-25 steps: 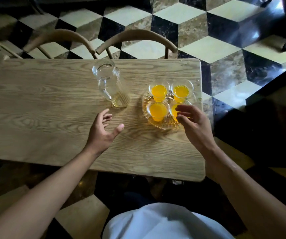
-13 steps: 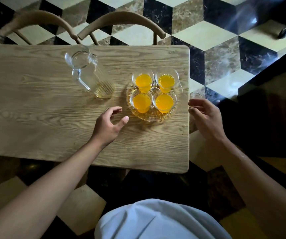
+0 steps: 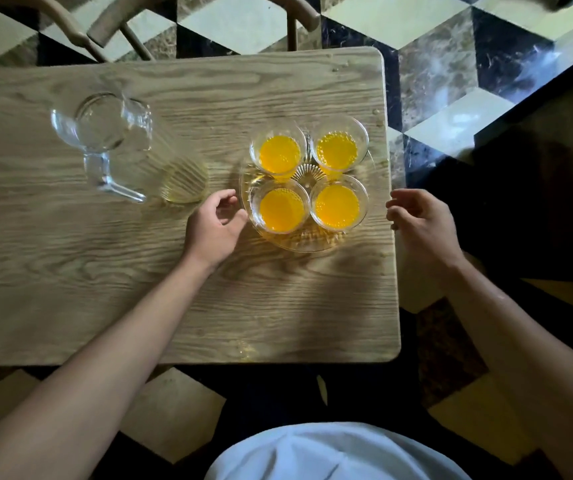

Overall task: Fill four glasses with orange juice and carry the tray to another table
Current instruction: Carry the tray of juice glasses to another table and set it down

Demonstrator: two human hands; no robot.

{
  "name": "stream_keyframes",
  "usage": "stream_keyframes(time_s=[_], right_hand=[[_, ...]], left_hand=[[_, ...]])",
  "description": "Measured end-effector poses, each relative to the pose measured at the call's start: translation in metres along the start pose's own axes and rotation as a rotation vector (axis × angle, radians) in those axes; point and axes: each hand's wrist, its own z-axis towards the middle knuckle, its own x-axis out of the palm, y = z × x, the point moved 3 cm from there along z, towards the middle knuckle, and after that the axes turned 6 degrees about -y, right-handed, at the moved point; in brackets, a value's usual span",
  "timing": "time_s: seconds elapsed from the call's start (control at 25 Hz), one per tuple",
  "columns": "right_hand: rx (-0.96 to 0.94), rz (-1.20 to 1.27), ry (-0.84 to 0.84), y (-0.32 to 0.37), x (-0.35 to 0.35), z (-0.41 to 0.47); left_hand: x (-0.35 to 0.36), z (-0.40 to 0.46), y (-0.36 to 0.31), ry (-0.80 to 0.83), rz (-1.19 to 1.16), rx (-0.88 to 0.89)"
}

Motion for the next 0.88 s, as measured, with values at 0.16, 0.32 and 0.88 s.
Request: stream_keyframes(time_s=[0.16, 0.32, 0.88], right_hand=[[0.034, -0.075, 0.002, 0.0, 0.015, 0.012], [0.036, -0.218, -0.07, 0.005, 0.022, 0.022], [0.049, -0.291, -0.125, 0.02, 0.033, 0.045]], left_hand=[[0.008, 0.026, 0.0, 0.018, 0.062, -0.021], [0.014, 0.04, -0.003, 0.02, 0.162, -0.061], [0.029, 0.057, -0.017, -0.063, 0.147, -0.174]])
